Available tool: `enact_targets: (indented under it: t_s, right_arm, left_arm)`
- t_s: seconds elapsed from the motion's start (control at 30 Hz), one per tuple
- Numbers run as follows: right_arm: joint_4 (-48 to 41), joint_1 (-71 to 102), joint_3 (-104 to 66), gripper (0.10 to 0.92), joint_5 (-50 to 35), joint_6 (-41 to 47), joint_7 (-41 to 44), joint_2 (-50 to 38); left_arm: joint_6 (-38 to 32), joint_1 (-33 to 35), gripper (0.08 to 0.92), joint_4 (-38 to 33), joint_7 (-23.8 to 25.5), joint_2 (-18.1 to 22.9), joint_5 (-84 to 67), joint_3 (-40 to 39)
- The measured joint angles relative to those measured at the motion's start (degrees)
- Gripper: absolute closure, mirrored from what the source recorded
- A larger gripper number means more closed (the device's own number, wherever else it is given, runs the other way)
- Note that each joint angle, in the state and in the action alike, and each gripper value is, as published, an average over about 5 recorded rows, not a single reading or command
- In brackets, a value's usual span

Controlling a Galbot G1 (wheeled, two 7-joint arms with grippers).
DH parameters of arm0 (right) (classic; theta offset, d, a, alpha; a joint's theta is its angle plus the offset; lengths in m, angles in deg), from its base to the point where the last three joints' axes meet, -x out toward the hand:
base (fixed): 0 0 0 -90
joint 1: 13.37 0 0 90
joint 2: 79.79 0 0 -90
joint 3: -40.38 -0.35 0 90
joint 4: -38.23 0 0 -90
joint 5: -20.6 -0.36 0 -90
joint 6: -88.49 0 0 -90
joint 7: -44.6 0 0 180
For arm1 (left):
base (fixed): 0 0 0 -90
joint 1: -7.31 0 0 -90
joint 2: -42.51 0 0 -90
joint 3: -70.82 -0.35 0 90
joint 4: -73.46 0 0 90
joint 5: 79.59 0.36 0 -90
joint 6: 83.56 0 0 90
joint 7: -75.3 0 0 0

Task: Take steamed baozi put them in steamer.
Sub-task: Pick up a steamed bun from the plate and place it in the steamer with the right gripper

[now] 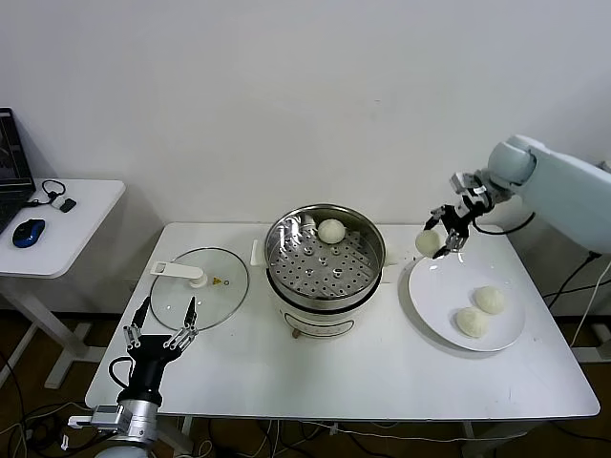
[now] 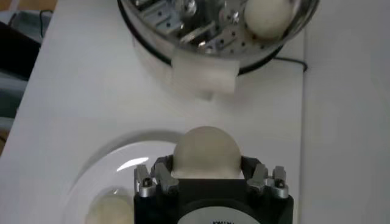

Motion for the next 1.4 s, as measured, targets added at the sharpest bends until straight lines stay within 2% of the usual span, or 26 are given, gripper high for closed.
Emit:
enact_targets:
  t_s: [0.27,0.57,1.03,1.4]
  right_arm:
    - [2.57,-7.06,4.79,0.304,-7.41,2.79,-0.38,3.26]
    - [2.18,-9.15,6.36,0.289,-12.64,5.76,-1.33,10.85]
    - [-4.45,-3.67,5.69,0.287,-13.17,7.47,-1.85,25.26]
    - [-10.85,1.06,4.98,0.287,-11.61,6.87,-1.44,32.37]
  left_arm:
    - [-0.19,0.85,0.177,-0.86,0.07,-0.21,0.3,0.09]
    - [-0.3,1.22,0.177,-1.56,0.04,-0.71,0.55,0.12]
    - [-0.64,1.36,0.177,-1.58,-0.08,-0.71,0.33,0.47]
    - [-0.68,1.13,0.177,-1.18,-0.12,-0.75,-0.05,0.44]
